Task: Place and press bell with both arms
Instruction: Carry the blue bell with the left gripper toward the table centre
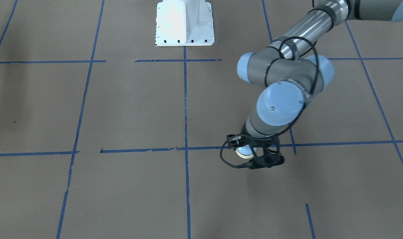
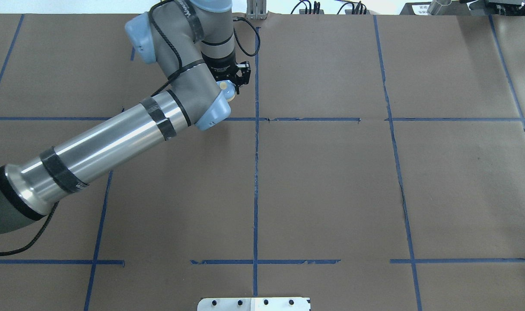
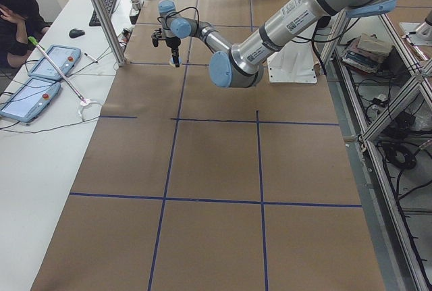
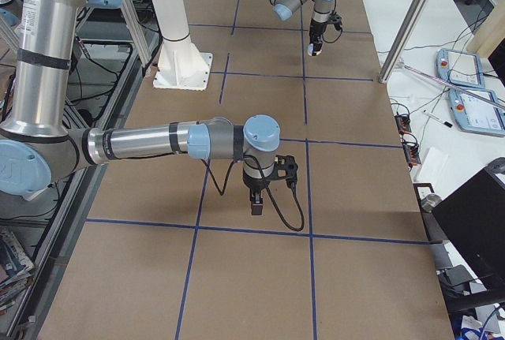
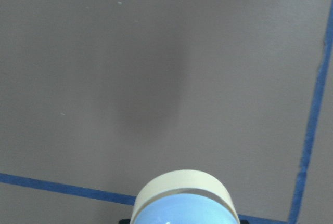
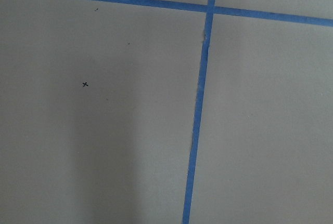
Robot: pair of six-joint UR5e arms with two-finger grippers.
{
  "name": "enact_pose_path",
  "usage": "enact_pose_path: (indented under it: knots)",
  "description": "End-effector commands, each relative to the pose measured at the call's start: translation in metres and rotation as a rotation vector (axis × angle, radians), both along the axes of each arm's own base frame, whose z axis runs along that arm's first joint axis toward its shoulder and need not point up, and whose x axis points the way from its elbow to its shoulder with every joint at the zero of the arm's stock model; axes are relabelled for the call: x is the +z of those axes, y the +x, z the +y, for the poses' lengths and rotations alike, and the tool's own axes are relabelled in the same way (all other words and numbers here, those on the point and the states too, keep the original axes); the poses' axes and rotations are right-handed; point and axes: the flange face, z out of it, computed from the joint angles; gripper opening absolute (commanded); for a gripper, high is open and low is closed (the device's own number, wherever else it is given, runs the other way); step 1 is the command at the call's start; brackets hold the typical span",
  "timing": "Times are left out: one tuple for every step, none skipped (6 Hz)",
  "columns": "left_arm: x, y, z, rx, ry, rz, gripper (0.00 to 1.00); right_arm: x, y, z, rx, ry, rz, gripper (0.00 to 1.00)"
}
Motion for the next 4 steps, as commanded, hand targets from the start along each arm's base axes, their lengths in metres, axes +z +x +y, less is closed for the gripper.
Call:
enact_pose_path:
  knots:
    - [-0.012, 0.069, 0.033, -0.006, 0.011, -0.004, 0.00, 0.001, 0.000, 0.000, 0.000, -0.002, 0.000, 1.00]
    - [-0.006, 0.081, 0.043, 0.007, 0.009, -0.015, 0.00, 0.004, 0.000, 0.000, -0.001, -0.007, 0.001, 1.00]
    - [-0.002, 0.081, 0.043, 0.009, 0.007, -0.020, 0.00, 0.005, 0.000, 0.000, -0.001, -0.009, 0.001, 1.00]
    - [0.000, 0.080, 0.042, 0.014, 0.010, -0.020, 0.00, 0.005, 0.000, 0.000, -0.001, -0.009, 0.001, 1.00]
